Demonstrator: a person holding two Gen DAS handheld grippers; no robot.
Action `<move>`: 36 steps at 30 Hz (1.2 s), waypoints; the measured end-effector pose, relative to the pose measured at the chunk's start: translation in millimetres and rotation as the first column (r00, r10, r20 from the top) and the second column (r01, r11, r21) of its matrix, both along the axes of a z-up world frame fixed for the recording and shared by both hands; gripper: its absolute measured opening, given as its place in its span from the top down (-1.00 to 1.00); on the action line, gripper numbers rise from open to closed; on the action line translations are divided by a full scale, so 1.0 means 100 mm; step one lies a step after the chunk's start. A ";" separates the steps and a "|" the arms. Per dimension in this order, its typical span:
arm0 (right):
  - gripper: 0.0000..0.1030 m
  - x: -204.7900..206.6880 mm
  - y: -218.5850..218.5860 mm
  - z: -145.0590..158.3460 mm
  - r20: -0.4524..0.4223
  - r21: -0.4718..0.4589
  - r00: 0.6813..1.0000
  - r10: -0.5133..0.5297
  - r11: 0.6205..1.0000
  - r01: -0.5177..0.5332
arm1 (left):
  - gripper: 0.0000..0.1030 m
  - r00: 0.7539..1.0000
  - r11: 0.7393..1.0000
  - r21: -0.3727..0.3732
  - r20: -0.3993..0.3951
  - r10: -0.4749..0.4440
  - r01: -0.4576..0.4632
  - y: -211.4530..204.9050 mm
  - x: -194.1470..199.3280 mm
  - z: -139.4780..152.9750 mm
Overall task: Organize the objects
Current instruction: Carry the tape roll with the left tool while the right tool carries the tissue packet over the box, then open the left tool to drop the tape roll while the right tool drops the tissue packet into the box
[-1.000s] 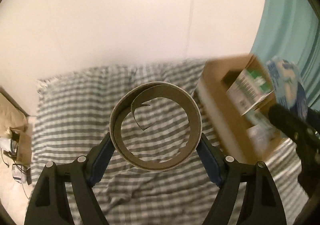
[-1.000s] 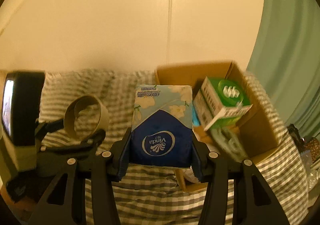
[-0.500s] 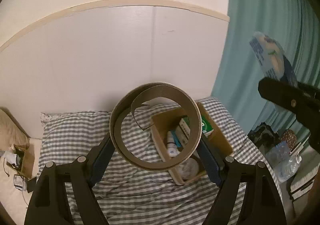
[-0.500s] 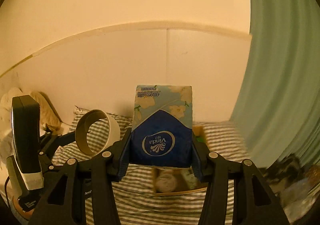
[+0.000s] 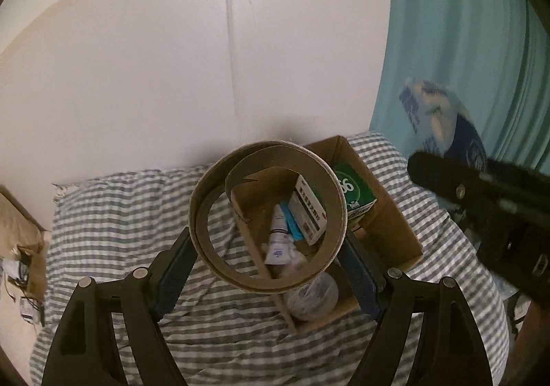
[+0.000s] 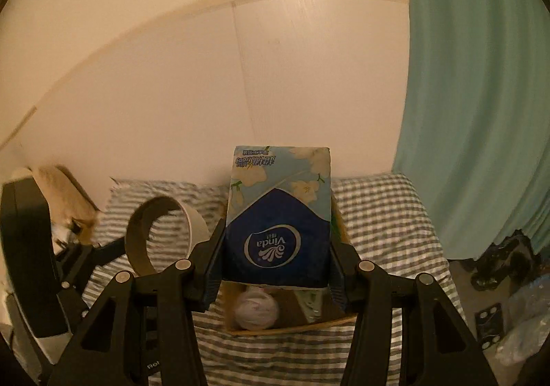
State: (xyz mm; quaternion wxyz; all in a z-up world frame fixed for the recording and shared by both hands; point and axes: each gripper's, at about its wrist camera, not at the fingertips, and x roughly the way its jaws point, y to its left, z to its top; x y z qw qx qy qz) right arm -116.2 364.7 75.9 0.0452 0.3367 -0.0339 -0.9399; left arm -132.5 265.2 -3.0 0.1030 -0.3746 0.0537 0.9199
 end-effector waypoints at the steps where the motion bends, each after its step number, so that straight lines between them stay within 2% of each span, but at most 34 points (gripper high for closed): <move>1: 0.03 -0.02 0.04 -0.06 0.010 0.000 1.000 -0.004 1.000 0.004 | -0.61 1.000 1.000 -0.007 0.003 -0.002 0.002 0.04 -0.03 -0.05; 4: 0.03 -0.18 0.19 -0.32 0.067 -0.037 0.997 -0.044 0.998 0.047 | -0.61 1.000 1.000 -0.022 0.003 -0.012 0.013 0.13 -0.10 -0.18; 6: 0.02 -0.28 0.26 -0.44 0.098 -0.025 0.993 -0.063 0.998 0.066 | -0.61 1.000 0.999 -0.032 0.014 -0.021 0.022 0.17 -0.15 -0.27; 9: 0.02 -0.40 0.31 -0.61 0.141 -0.006 0.988 -0.063 0.998 0.064 | -0.61 1.000 0.999 -0.049 0.024 -0.020 0.021 0.23 -0.20 -0.37; 15: 0.02 -0.51 0.35 -0.87 0.209 -0.047 0.976 -0.056 0.997 0.068 | -0.61 0.999 0.998 -0.055 0.028 -0.030 0.031 0.24 -0.30 -0.47; 20: 0.02 -0.57 0.25 -0.93 0.225 -0.076 0.974 -0.037 0.996 0.056 | -0.61 0.999 0.996 -0.077 0.030 -0.042 0.044 0.24 -0.35 -0.54; 22: 0.02 -0.53 0.39 -0.99 0.231 -0.086 0.972 -0.037 0.995 0.058 | -0.61 0.998 0.996 -0.077 0.035 -0.048 0.050 0.23 -0.37 -0.57; 27: 0.00 -0.50 0.41 -1.07 0.244 -0.090 0.969 -0.033 0.994 0.057 | -0.61 0.997 0.994 -0.091 0.051 -0.056 0.061 0.22 -0.43 -0.64; 33: -0.02 -0.52 0.41 -1.13 0.250 -0.102 0.967 -0.047 0.992 0.074 | -0.68 0.995 0.995 -0.065 0.071 -0.069 0.074 0.22 -0.49 -0.71; 36: -0.21 -0.51 0.43 -1.11 0.242 -0.108 0.969 -0.055 0.991 0.083 | -0.84 0.996 0.995 -0.075 0.062 -0.058 0.062 0.23 -0.49 -0.70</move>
